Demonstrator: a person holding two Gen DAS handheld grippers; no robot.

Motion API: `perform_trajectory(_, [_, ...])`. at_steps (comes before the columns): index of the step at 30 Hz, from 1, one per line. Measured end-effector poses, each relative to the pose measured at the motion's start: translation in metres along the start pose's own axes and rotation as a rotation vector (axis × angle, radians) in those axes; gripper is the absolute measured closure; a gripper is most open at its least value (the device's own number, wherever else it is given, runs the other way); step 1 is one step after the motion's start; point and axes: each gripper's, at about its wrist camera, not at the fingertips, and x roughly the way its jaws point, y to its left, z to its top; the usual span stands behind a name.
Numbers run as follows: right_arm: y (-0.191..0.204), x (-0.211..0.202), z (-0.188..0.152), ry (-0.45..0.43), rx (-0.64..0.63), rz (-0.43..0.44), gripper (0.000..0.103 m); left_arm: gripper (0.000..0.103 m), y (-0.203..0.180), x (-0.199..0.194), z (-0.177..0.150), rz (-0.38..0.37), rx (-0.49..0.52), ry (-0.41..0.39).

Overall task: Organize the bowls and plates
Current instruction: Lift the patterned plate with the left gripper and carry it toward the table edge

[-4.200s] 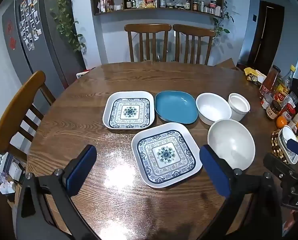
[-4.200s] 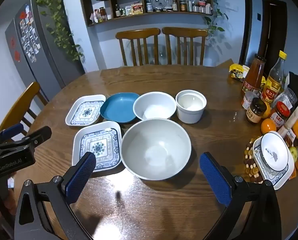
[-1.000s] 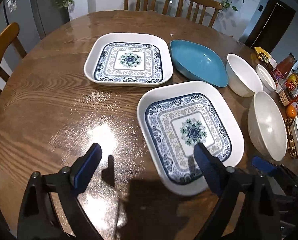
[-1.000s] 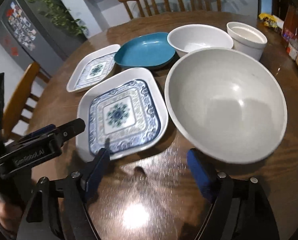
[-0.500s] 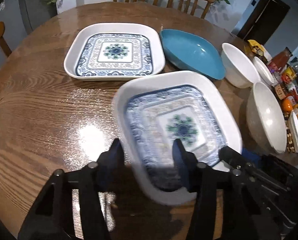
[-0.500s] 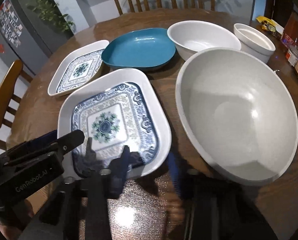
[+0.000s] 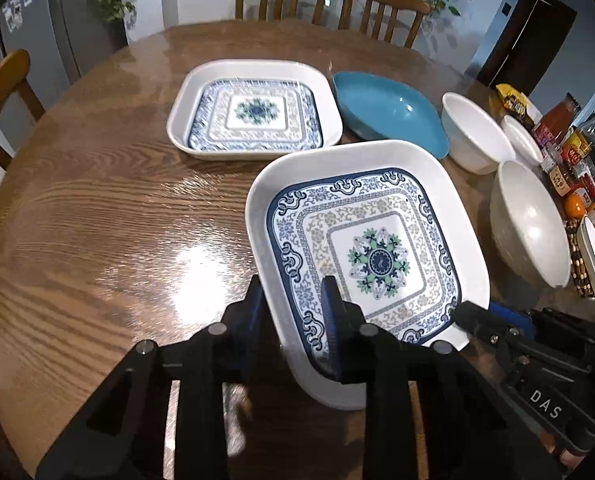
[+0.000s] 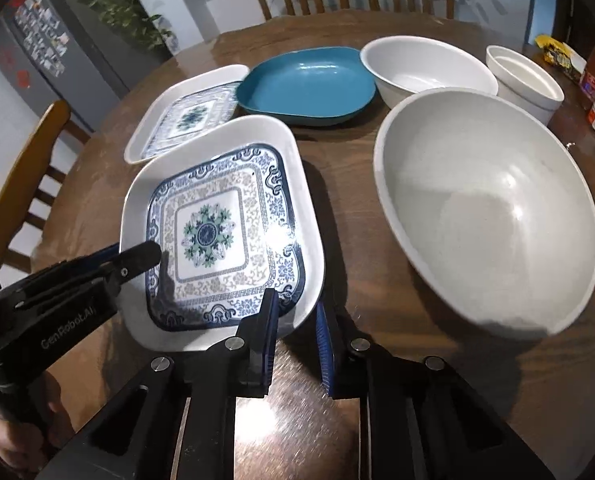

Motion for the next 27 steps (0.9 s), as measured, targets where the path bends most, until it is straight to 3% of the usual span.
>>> perform_trajectory(13, [0.068,-0.022,-0.004,-0.012,-0.154,0.136,0.083,0.078,0.048,-0.061,-0.015,0.136,-0.103,-0.095])
perform_trajectory(27, [0.141,0.025,-0.017,0.128,-0.283,0.236,0.083,0.077,0.126,-0.062,-0.044,0.275,-0.239,-0.027])
